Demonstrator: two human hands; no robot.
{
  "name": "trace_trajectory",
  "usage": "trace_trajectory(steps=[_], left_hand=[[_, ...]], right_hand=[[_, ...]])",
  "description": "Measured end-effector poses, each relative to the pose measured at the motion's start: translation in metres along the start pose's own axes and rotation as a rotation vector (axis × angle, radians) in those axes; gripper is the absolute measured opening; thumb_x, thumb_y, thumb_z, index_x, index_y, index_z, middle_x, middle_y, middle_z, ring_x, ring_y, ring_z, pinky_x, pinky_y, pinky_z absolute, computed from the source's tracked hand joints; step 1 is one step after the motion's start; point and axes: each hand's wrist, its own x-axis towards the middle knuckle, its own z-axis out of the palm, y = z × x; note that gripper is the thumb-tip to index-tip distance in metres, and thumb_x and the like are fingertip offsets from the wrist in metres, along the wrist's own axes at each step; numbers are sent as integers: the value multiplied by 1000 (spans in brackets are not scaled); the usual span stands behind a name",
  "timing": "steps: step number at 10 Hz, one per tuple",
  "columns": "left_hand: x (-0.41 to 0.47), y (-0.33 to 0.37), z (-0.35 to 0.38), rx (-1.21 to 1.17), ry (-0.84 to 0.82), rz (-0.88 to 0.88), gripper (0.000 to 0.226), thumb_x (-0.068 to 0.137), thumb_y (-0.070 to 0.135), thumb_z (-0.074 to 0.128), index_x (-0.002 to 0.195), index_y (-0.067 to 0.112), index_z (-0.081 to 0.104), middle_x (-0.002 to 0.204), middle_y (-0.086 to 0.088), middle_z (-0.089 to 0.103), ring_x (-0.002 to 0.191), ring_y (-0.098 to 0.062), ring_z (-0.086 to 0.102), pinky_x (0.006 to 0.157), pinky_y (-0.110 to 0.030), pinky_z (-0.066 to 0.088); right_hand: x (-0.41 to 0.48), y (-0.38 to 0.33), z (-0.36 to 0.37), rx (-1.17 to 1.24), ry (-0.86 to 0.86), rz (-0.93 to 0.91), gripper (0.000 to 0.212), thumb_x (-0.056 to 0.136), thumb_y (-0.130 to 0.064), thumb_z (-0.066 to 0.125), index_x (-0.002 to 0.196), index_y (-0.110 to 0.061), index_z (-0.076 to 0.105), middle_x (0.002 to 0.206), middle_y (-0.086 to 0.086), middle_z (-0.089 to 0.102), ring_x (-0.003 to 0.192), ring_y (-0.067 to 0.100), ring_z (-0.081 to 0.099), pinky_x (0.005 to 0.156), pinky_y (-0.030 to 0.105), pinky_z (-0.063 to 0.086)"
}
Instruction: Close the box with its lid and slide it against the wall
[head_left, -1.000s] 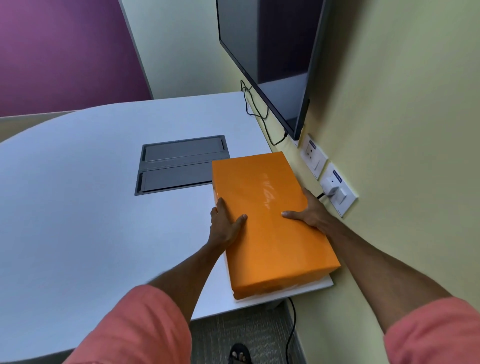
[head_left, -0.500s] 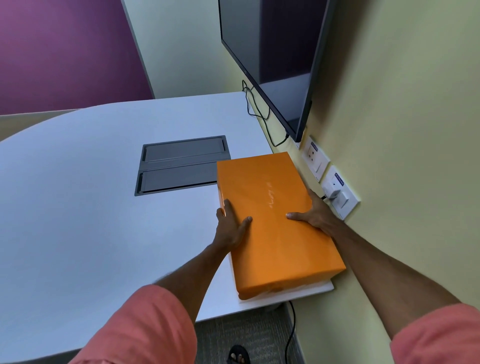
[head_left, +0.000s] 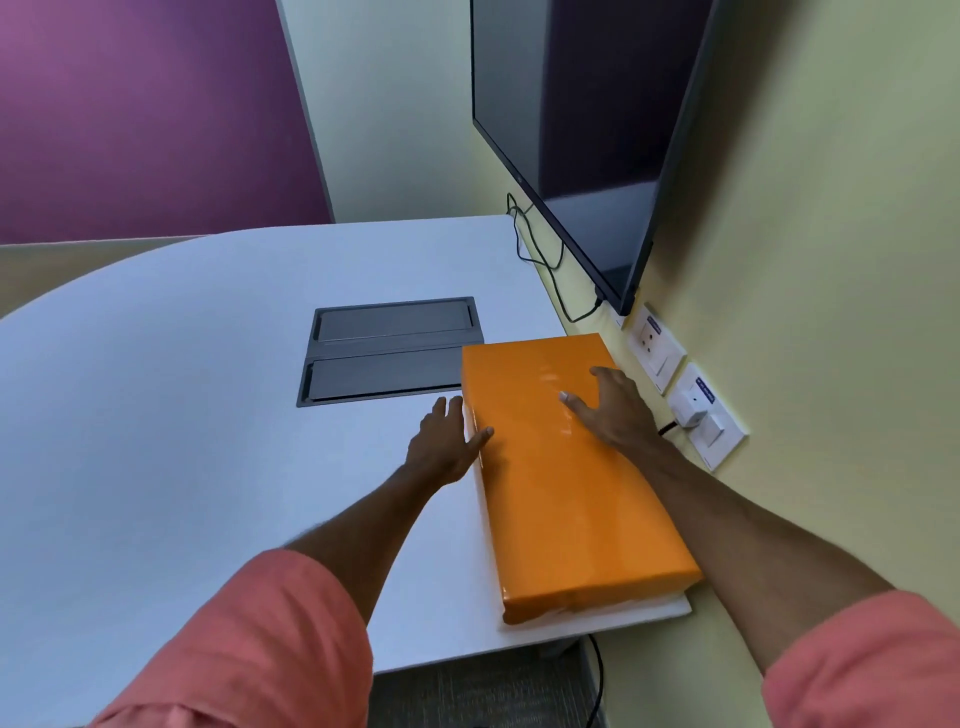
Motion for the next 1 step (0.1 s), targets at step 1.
trace_trajectory(steps=[1], left_hand=[[6,-15,-31,135,102,29,77,92,56,44,149,10,23,161,-15,19,147,-35,21,114,-53,31]], right_hand=[[4,-37,16,-88,33,-98,72,90,-56,50,142,-6,41,148,14,43,137,31,39,108,46,37]])
